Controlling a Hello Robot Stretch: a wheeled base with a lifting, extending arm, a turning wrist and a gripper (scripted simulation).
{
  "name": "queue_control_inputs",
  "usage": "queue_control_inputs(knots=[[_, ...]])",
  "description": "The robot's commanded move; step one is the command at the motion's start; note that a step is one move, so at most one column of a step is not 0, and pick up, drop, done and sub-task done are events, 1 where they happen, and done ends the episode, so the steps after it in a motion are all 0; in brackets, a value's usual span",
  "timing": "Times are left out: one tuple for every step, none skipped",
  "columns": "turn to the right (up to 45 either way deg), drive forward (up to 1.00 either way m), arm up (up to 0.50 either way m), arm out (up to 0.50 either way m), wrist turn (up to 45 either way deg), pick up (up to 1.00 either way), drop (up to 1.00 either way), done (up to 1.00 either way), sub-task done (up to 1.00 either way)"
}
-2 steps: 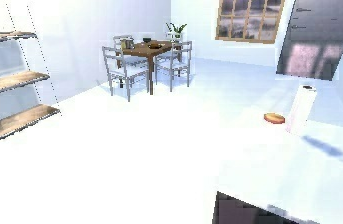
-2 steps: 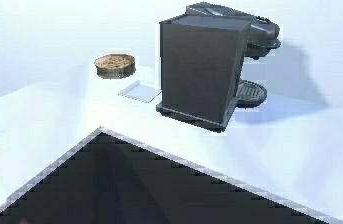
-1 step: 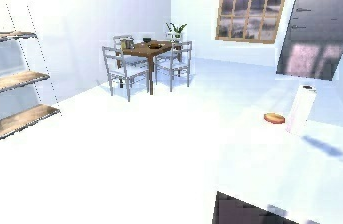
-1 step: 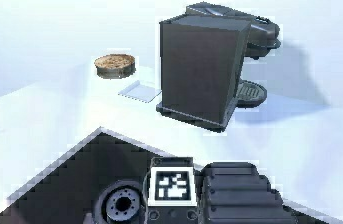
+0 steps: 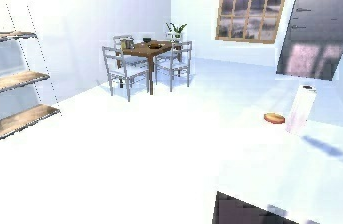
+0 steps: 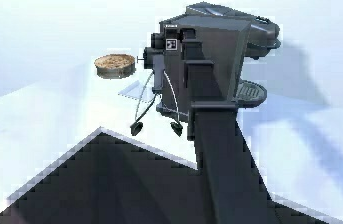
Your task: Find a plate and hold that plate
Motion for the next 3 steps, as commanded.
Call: queue_control_inputs(knots=[[0.0,0.0,0.0,0.0,45.0,0.0,0.0,0.0,0.0],[0.0,0.0,0.0,0.0,45.0,0.0,0.0,0.0,0.0],[0.0,0.0,0.0,0.0,45.0,0.0,0.0,0.0,0.0]])
